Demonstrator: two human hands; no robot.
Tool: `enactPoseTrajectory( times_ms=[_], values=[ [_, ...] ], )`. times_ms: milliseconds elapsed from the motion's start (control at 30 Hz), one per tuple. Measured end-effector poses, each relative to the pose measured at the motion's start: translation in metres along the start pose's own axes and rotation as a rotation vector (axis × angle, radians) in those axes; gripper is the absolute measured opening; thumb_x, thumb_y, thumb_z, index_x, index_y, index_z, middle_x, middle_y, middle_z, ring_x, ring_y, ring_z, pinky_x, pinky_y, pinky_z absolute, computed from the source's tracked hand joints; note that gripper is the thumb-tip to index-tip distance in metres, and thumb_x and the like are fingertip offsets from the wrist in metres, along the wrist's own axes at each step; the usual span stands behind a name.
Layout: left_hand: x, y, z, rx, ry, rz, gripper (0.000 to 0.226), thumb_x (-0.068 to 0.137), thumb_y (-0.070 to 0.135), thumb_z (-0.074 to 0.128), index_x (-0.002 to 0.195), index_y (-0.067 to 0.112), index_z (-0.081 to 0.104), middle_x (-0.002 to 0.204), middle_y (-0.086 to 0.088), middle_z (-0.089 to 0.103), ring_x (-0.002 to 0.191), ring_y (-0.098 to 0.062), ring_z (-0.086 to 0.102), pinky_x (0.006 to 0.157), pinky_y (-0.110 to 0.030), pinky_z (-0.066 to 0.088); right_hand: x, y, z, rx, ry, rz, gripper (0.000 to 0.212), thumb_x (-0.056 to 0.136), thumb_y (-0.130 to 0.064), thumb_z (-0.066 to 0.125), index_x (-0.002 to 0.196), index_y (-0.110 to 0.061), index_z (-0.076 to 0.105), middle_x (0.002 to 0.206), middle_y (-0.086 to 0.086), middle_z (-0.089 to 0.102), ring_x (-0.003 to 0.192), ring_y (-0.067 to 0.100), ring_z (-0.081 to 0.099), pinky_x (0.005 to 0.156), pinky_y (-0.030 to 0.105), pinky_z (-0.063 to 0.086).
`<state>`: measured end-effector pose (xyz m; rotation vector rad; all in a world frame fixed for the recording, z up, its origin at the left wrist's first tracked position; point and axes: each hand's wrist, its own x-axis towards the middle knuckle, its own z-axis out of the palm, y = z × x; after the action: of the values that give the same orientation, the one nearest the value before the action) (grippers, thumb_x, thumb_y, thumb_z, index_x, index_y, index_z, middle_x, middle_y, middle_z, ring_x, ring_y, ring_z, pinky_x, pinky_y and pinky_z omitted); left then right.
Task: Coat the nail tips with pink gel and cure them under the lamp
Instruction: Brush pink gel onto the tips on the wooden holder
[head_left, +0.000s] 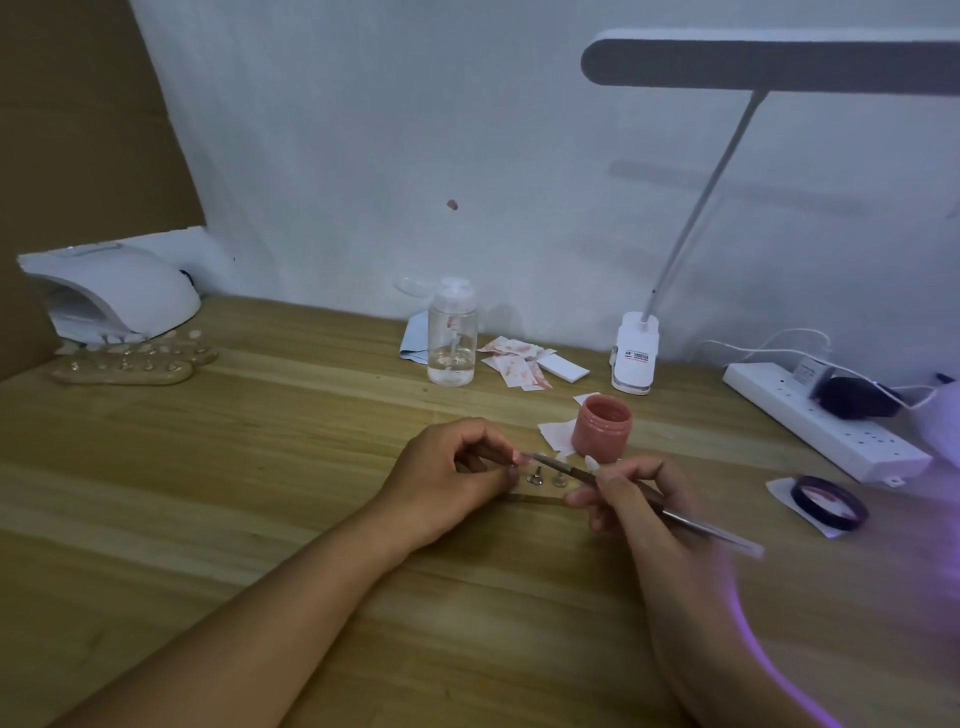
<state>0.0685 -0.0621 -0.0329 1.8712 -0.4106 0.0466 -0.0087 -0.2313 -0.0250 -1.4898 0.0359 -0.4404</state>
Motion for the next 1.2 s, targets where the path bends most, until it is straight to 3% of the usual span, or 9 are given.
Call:
enactPoseTrajectory(
  times_ms=[500, 867, 967, 1200],
  values=[
    [0.0007, -0.0005, -0.0007, 0.019, 0.003, 0.015, 0.017, 0.080, 0.011, 0.080, 0.084, 0.027, 0.076, 0.081, 0.003, 0.073, 0.060, 0.004, 0.050, 0.061, -0.011, 0.039, -0.0006, -0.0011, 0.0030, -0.022, -0.058, -0.040, 0.013, 0.091, -0.012, 0.062, 0.085, -0.002, 0.057, 0.073, 0.007, 0.073, 0.060, 0.007, 0.056, 0.058, 0.013, 0.046],
    [0.0006, -0.0002, -0.0012, 0.030, 0.005, 0.016, 0.016, 0.080, 0.013, 0.080, 0.085, 0.027, 0.076, 0.083, 0.000, 0.074, 0.067, -0.006, 0.052, 0.068, -0.026, 0.043, -0.0020, -0.0011, 0.0010, -0.010, -0.052, -0.032, 0.011, 0.090, -0.006, 0.061, 0.083, 0.000, 0.057, 0.067, 0.009, 0.070, 0.057, 0.009, 0.054, 0.054, 0.016, 0.044],
    [0.0005, 0.0007, 0.0002, 0.019, 0.003, 0.026, 0.013, 0.080, 0.015, 0.081, 0.083, 0.027, 0.076, 0.080, 0.004, 0.074, 0.065, -0.004, 0.050, 0.066, -0.024, 0.041, -0.0018, -0.0003, 0.0003, -0.025, -0.038, -0.025, 0.010, 0.090, -0.006, 0.061, 0.083, -0.001, 0.057, 0.066, 0.008, 0.070, 0.058, 0.009, 0.054, 0.059, 0.019, 0.044],
    [0.0016, -0.0017, 0.0001, 0.030, 0.000, 0.031, 0.017, 0.080, 0.012, 0.080, 0.081, 0.029, 0.075, 0.079, 0.010, 0.073, 0.063, 0.000, 0.048, 0.065, -0.020, 0.039, -0.0019, -0.0026, 0.0029, 0.004, -0.059, -0.040, 0.013, 0.091, -0.009, 0.061, 0.086, 0.001, 0.055, 0.070, 0.009, 0.071, 0.057, 0.012, 0.050, 0.052, 0.016, 0.042]
  ],
)
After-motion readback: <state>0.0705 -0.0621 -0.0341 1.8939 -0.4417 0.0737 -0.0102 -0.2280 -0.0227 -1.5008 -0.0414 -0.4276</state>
